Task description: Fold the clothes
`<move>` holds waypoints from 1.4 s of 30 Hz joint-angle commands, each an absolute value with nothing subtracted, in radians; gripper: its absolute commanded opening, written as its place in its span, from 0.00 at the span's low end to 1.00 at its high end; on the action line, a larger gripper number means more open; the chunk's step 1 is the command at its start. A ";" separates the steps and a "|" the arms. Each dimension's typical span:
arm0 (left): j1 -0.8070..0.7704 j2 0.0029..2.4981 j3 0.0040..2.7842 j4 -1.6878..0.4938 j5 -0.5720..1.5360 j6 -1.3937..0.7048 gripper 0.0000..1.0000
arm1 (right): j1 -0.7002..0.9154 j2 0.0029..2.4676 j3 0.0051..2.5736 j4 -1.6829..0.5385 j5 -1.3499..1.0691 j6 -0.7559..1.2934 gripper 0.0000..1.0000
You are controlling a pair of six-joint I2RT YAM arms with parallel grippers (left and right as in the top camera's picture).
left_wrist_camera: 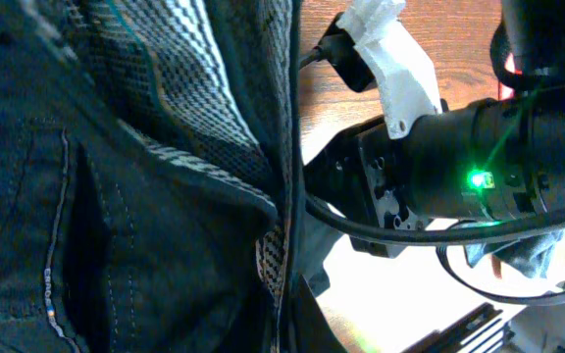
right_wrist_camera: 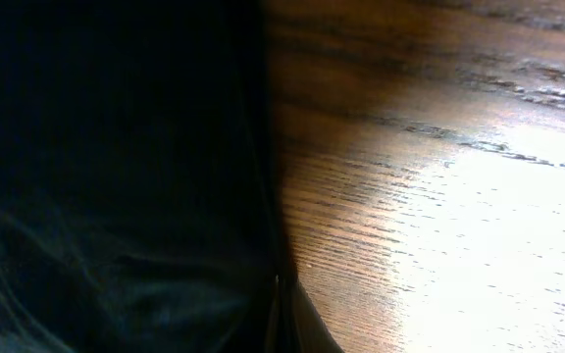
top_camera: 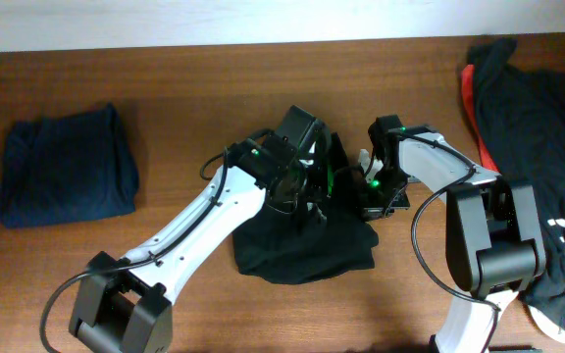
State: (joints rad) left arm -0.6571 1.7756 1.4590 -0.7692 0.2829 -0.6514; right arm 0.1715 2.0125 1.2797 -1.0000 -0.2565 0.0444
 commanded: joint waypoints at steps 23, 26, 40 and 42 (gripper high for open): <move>-0.281 2.200 1.650 -1.035 0.122 -0.364 0.67 | 0.403 1.873 1.077 -1.037 -0.113 0.273 0.24; -0.282 2.200 1.646 -1.297 0.149 -0.365 0.67 | 0.374 1.872 1.078 -0.987 0.220 0.298 0.24; -0.357 2.145 1.666 -0.960 0.506 -0.068 0.99 | 0.279 1.534 1.432 -1.190 0.213 0.297 0.71; -0.369 2.145 1.559 -0.875 0.546 -0.057 0.99 | 0.279 1.534 1.432 -1.191 0.213 0.297 0.71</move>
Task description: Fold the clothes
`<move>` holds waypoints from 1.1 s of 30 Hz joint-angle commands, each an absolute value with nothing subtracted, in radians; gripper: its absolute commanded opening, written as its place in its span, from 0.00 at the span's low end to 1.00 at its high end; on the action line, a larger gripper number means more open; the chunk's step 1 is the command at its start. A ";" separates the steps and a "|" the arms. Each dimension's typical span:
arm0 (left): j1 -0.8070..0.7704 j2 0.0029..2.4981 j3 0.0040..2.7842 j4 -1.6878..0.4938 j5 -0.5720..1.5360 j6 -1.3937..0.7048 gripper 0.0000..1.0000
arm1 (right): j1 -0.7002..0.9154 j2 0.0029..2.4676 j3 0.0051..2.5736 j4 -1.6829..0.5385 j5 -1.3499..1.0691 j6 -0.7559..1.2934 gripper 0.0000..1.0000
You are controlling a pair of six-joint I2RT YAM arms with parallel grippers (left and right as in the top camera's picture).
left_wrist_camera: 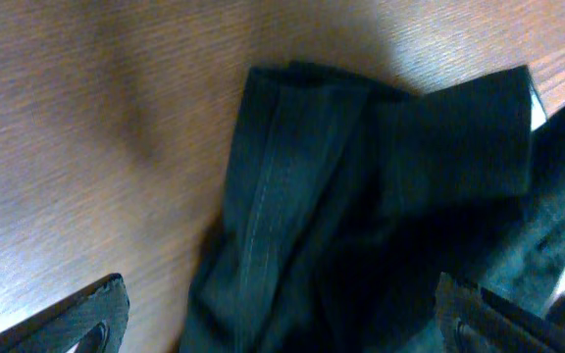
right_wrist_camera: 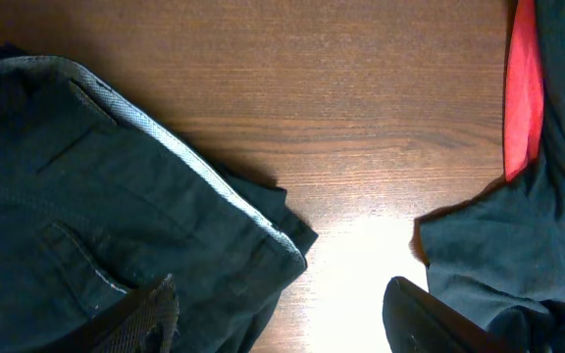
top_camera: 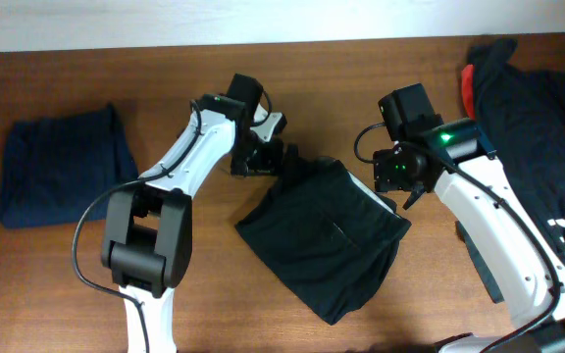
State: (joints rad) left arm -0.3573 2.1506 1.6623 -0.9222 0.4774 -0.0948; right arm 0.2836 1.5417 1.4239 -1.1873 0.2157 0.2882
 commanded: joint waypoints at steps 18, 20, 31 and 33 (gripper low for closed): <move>-0.340 2.053 1.586 -0.921 0.878 0.059 0.99 | 0.279 1.534 1.431 -1.205 0.213 0.297 0.71; -0.395 2.060 1.563 -0.925 0.730 0.095 0.99 | 0.279 1.534 1.431 -1.205 0.213 0.297 0.71; -0.562 2.073 1.505 -0.825 0.171 -0.015 0.99 | 0.279 1.534 1.431 -1.215 0.213 0.297 0.71; -0.563 2.104 1.505 -0.826 0.187 -0.015 0.99 | 0.279 1.534 1.431 -1.216 0.213 0.297 0.71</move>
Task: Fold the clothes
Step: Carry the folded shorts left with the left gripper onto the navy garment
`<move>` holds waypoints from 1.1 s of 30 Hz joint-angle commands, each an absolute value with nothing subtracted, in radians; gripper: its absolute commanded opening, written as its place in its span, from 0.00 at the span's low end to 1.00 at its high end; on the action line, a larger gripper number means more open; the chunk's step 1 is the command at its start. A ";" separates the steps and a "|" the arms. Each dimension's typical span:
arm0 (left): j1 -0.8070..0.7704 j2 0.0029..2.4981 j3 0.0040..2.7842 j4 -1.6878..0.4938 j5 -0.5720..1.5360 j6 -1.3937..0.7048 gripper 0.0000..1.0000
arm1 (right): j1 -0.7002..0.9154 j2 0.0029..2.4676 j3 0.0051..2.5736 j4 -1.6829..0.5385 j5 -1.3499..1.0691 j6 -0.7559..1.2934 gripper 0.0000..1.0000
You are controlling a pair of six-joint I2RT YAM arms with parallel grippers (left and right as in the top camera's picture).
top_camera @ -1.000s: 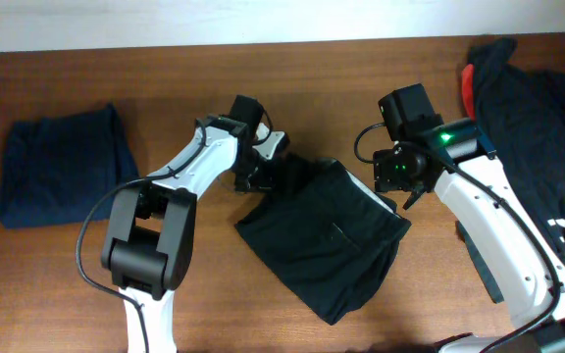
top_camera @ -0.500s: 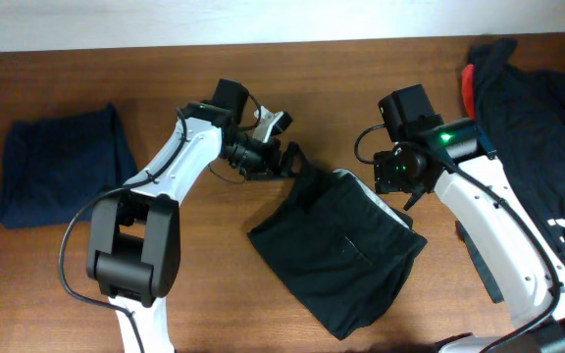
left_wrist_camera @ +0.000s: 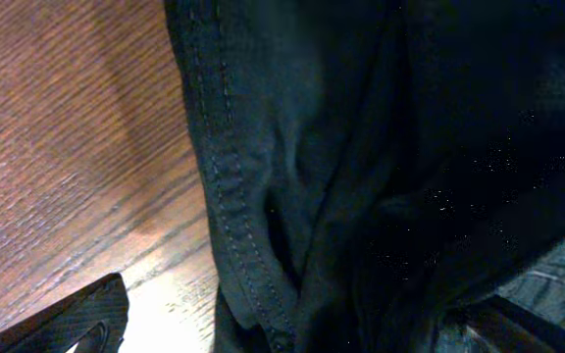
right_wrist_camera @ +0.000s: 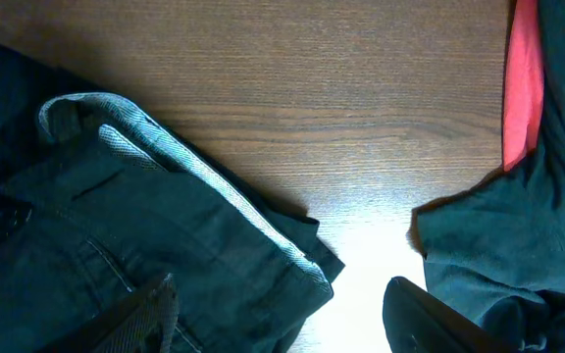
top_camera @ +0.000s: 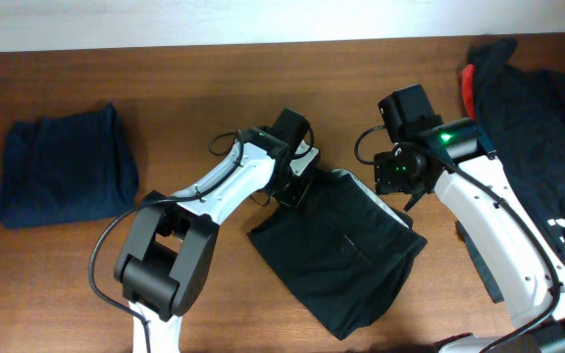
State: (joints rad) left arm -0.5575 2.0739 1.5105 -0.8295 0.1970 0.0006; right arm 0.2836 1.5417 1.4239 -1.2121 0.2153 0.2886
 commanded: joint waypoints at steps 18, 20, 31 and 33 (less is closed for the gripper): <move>-0.052 1.825 1.809 -1.108 -0.345 0.042 0.00 | 0.279 1.534 1.431 -1.217 0.213 0.297 0.71; 0.025 1.817 1.848 -1.076 -0.419 0.141 0.00 | 0.279 1.534 1.431 -1.217 0.213 0.297 0.71; 0.346 1.920 1.847 -0.894 -0.381 0.144 0.16 | 0.279 1.534 1.431 -1.235 0.213 0.297 0.72; 0.398 1.932 1.847 -0.895 -0.381 0.144 0.68 | 0.279 1.534 1.431 -1.235 0.213 0.297 0.76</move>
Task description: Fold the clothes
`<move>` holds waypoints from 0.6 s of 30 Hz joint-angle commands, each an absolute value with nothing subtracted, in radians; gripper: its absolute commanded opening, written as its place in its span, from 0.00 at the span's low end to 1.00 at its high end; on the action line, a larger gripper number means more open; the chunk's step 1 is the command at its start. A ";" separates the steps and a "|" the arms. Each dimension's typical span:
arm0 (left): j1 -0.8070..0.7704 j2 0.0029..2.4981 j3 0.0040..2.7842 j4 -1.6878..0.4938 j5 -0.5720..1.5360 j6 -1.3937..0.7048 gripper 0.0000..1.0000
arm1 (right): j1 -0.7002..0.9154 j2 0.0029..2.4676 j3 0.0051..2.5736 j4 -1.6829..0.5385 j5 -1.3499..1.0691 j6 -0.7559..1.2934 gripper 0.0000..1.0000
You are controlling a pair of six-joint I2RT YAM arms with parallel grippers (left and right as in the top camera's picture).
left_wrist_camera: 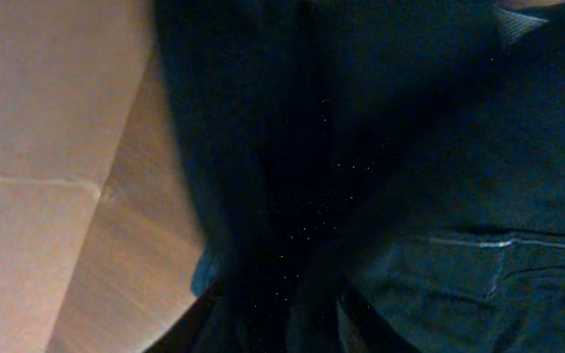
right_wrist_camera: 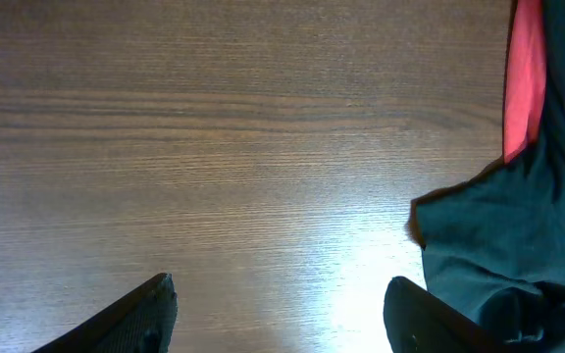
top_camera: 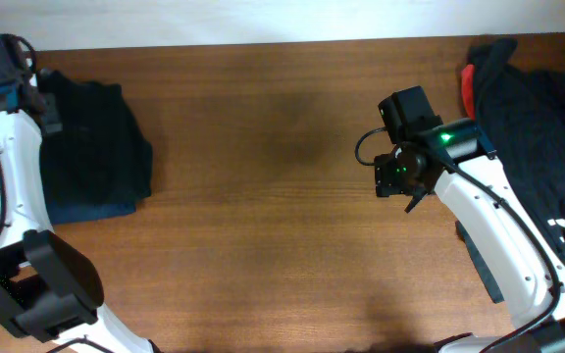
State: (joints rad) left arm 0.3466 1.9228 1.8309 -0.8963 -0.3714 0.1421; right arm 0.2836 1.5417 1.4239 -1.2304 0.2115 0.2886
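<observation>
The folded black garment (top_camera: 91, 123) lies at the table's far left on top of a folded navy garment (top_camera: 96, 196). My left gripper (top_camera: 45, 100) is at the stack's back left corner. In the left wrist view its fingers stand close together with a fold of the dark cloth (left_wrist_camera: 361, 147) between them, so the left gripper (left_wrist_camera: 282, 328) is shut on it. My right gripper (top_camera: 398, 178) hangs open over bare wood right of centre, and in the right wrist view the right gripper (right_wrist_camera: 278, 294) has nothing between its fingers.
A heap of unfolded clothes (top_camera: 538, 137), black with a red piece (right_wrist_camera: 526, 78), fills the right end of the table. Its dark edge (right_wrist_camera: 498, 255) lies close to my right gripper's right finger. Pale wall runs along the far edge.
The black garment has gone from the middle of the table to the navy stack at the far left. My left gripper went with it and is now shut on it. The right arm has not moved.
Both grippers were down in the black garment at the table's middle. Then it lay folded there, with the left gripper open at its back left corner and the right gripper lifted, open. The left gripper then sat on that corner. Now the garment tops the navy stack.
</observation>
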 commanded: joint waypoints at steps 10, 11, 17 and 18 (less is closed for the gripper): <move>0.099 1.932 1.847 -1.122 0.064 0.068 0.99 | -0.025 1.556 1.430 -1.095 -0.205 0.297 0.99; 0.068 1.932 1.847 -1.203 0.064 0.068 0.99 | -0.047 1.563 1.430 -1.141 -0.198 0.271 0.99; 0.019 1.868 1.845 -1.662 0.064 -0.033 0.99 | -0.066 1.473 1.378 -1.353 -0.074 0.196 0.99; 0.019 1.777 1.821 -1.636 0.064 -0.035 0.99 | -0.066 1.374 1.320 -1.295 -0.074 0.194 0.99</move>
State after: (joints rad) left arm 0.0196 1.9217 1.8439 -1.6531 0.0536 -0.0090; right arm -0.0631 1.5307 1.3949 -1.3537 -0.0940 0.2165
